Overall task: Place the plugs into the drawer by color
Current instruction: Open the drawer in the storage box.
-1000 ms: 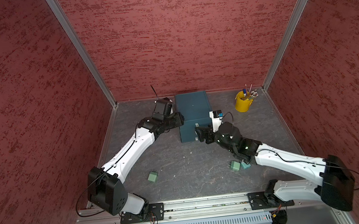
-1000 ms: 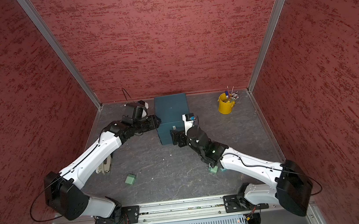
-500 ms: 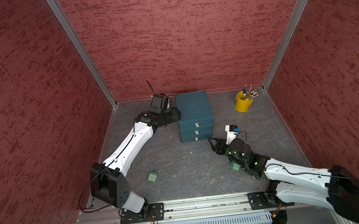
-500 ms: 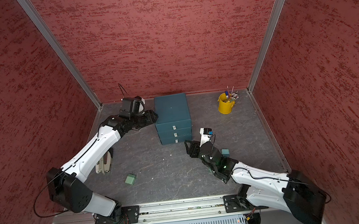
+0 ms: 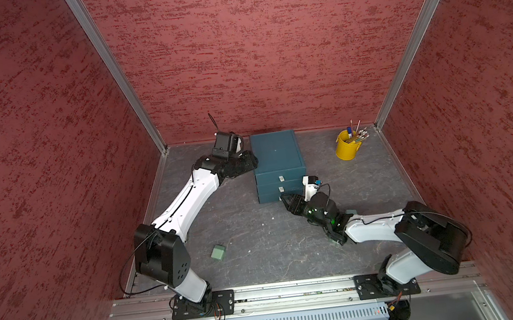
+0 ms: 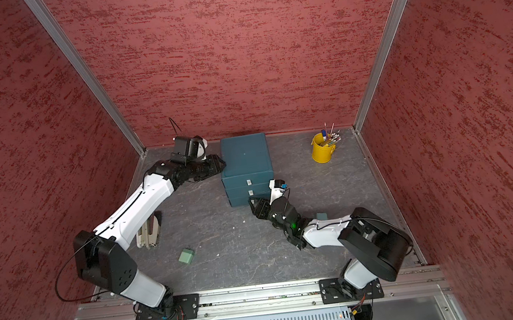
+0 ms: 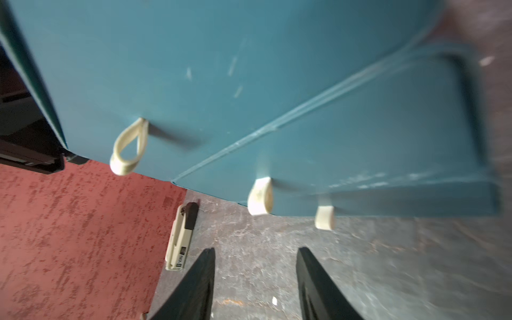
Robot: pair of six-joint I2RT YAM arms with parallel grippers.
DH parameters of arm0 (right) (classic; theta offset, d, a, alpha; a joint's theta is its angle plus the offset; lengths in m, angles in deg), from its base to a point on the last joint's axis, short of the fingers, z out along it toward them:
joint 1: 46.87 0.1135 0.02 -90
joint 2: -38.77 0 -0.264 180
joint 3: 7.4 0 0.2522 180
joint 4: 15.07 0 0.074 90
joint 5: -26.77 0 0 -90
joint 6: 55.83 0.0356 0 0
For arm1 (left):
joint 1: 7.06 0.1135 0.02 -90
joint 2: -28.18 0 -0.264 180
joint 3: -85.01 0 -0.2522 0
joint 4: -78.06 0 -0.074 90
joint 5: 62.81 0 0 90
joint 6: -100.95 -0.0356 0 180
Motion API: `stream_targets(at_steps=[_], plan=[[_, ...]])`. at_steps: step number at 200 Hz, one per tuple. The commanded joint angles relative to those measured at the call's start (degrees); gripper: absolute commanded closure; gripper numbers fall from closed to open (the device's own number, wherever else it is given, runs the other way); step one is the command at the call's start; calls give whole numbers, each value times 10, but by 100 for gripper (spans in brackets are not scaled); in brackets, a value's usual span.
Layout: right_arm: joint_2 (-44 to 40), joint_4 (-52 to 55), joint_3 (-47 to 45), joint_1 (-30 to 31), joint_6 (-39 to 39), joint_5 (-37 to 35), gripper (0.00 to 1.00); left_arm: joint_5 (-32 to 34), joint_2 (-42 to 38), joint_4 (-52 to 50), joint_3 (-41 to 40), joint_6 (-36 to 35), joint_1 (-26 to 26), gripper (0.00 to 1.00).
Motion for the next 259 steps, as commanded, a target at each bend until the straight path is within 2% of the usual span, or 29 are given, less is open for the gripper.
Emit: stream_targets(at_steps=[1, 40, 89, 160, 176, 211, 245, 259], plan=[[19, -69, 14, 0, 22, 5, 49, -3, 5, 2, 9, -12, 8, 46], [44, -96, 9, 0, 46, -26, 54, -4, 11, 3, 9, -17, 9, 47], [70, -124, 20, -1, 56, -30, 61, -3, 11, 1, 9, -23, 8, 47], [80, -136, 23, -4, 60, -52, 63, -3, 10, -4, 10, -30, 9, 48], [82, -131, 27, -7, 61, -48, 66, -3, 11, -4, 9, -30, 9, 48], [87, -135, 30, -9, 61, -39, 82, -2, 10, -5, 5, -32, 9, 48], [90, -133, 34, -10, 61, -32, 86, -2, 8, -3, 0, -32, 9, 48], [88, -130, 34, -10, 62, -32, 100, -2, 7, -3, 0, -32, 9, 48]])
